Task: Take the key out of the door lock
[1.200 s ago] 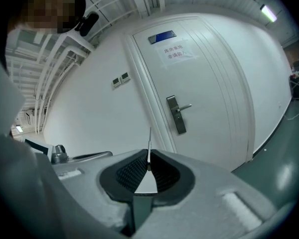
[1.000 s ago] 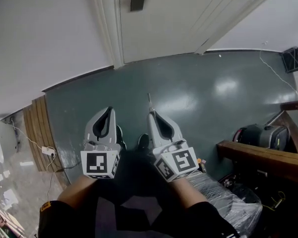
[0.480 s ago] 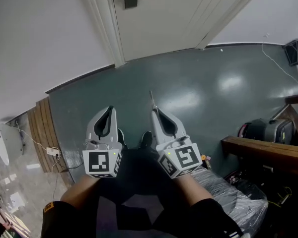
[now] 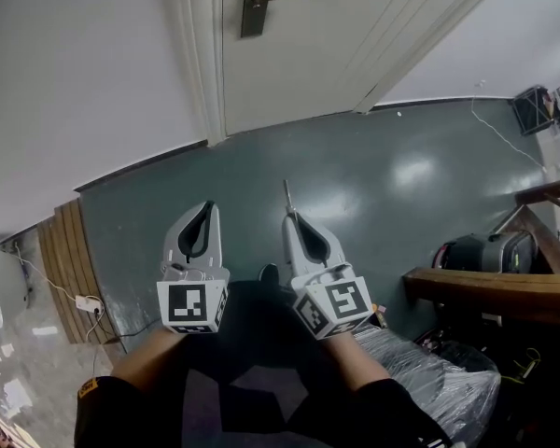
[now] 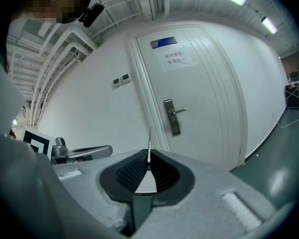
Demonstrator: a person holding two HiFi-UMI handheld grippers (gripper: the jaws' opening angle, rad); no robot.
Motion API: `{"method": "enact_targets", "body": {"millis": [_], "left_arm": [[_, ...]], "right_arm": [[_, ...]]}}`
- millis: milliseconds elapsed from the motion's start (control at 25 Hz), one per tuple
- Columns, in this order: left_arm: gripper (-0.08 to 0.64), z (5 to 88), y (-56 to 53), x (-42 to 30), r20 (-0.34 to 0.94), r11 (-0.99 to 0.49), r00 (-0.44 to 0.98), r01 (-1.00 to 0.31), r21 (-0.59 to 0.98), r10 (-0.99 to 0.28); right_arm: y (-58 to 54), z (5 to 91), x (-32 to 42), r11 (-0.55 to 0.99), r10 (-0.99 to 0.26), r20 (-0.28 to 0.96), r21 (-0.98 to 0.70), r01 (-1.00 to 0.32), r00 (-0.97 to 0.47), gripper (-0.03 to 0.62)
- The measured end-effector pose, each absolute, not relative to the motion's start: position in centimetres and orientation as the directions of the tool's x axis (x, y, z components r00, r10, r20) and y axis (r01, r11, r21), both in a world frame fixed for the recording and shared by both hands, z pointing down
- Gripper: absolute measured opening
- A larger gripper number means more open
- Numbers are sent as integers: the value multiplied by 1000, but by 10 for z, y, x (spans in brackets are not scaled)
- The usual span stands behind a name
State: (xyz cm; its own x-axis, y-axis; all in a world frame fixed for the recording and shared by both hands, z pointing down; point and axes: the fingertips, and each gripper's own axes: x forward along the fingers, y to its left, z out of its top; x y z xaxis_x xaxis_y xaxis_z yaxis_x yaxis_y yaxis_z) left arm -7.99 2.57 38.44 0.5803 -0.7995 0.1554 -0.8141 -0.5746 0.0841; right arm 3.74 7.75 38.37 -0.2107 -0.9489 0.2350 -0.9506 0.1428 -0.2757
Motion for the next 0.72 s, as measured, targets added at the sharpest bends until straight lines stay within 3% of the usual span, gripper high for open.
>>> {"method": "enact_targets", "body": {"millis": [720], "left_arm": [[18,396,8,-89,187,-589,597,-801,106,-780]], "right_arm": [[59,396,26,110,-938,293,-255,-961,-185,15]]}}
